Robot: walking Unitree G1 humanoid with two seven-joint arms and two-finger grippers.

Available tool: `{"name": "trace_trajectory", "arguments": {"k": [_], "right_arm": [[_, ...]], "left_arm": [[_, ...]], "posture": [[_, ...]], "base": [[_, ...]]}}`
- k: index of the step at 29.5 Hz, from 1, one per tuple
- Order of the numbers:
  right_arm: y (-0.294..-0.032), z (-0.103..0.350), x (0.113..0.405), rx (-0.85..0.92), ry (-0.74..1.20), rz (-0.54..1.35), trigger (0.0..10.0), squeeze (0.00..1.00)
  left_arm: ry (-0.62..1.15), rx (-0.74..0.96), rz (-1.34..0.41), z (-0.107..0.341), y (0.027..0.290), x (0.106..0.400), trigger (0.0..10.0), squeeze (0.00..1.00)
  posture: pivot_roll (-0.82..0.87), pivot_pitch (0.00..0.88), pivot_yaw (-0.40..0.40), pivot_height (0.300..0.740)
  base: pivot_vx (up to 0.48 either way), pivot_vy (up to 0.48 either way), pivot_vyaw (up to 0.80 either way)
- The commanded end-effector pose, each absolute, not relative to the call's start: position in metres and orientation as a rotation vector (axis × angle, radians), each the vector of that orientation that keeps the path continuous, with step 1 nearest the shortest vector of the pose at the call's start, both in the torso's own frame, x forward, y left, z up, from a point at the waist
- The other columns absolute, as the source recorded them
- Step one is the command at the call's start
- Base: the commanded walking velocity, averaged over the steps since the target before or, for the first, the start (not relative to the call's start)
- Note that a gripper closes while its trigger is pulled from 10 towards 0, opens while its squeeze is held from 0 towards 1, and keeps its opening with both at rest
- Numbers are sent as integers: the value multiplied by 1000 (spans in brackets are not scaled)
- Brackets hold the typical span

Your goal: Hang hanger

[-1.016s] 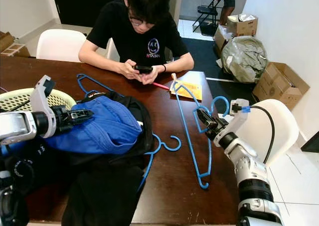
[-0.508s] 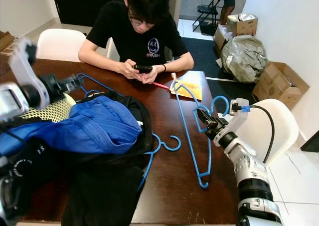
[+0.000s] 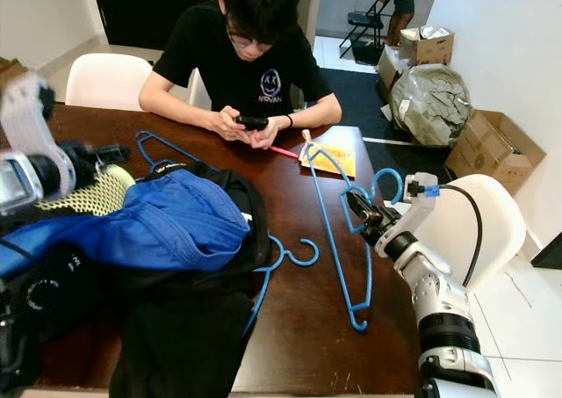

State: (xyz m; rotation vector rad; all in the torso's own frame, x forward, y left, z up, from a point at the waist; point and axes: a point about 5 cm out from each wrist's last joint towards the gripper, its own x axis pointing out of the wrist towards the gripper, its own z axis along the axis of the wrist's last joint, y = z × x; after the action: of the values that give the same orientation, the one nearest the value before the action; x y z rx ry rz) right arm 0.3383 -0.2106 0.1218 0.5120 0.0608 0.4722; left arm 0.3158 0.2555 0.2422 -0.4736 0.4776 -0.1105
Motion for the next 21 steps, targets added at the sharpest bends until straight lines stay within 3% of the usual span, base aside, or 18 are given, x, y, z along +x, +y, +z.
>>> {"name": "trace_trajectory", "arguments": {"k": [1,18,19,20,21], "right_arm": [[-210,116,336,510,76,457,10000,0],[-211,115,335,511,76,454,10000,0],[-211,115,335,511,76,453,10000,0],[-211,115,335,511,76,453,10000,0],[-211,115,334,511,76,452,10000,0]], "left_arm": [[511,-499,-152,237,251,315,10000,1000],[630,-598,-247,206,234,320,10000,1000],[645,-607,-252,203,233,320,10000,278],[645,-607,-252,203,233,320,10000,278],[656,-615,-254,200,233,319,10000,16]], "posture": [[93,0,-73,740],[79,0,-68,740],[79,0,-68,740],[79,0,-68,740],[79,0,-69,740]], "base": [[0,0,0],[0,0,0],[0,0,0],[0,0,0],[0,0,0]]}}
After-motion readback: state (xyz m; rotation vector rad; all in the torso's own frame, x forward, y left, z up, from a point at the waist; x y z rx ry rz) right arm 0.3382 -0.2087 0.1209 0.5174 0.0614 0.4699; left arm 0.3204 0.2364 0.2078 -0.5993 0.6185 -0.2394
